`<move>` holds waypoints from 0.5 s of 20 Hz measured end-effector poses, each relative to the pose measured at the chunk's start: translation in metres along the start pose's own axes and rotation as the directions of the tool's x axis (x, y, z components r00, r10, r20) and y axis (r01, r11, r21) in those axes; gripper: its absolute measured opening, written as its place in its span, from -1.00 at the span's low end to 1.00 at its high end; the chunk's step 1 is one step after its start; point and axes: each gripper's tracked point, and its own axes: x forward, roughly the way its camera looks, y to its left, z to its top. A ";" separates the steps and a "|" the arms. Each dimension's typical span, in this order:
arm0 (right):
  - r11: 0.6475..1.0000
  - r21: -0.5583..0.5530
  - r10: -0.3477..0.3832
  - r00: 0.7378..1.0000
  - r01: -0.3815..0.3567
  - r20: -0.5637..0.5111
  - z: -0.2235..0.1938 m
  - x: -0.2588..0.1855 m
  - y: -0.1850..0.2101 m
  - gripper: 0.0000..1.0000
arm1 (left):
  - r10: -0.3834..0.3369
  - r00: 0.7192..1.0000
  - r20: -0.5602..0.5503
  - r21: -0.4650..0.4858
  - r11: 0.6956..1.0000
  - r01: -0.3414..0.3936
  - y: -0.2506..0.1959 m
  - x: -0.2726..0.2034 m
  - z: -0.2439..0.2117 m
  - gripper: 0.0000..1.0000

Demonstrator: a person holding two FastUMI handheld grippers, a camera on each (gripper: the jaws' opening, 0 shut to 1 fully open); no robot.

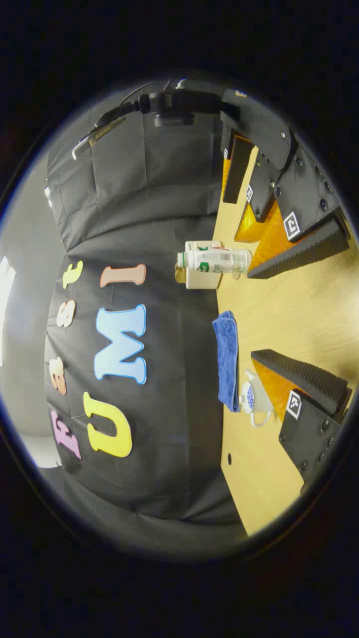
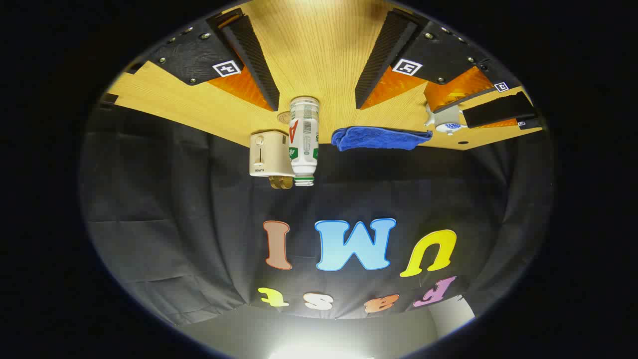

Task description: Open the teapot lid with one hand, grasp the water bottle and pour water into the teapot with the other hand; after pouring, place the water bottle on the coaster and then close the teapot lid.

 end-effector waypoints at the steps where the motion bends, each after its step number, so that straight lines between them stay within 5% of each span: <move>1: 1.000 0.000 -0.007 1.000 0.007 -0.001 0.000 0.000 -0.001 0.89 | -0.006 1.000 0.000 -0.008 1.000 0.006 -0.002 0.000 0.000 0.97; 10: 1.000 0.001 -0.016 1.000 0.016 -0.002 0.001 -0.001 -0.001 0.89 | -0.013 1.000 0.001 -0.001 1.000 0.013 -0.001 -0.001 0.001 0.96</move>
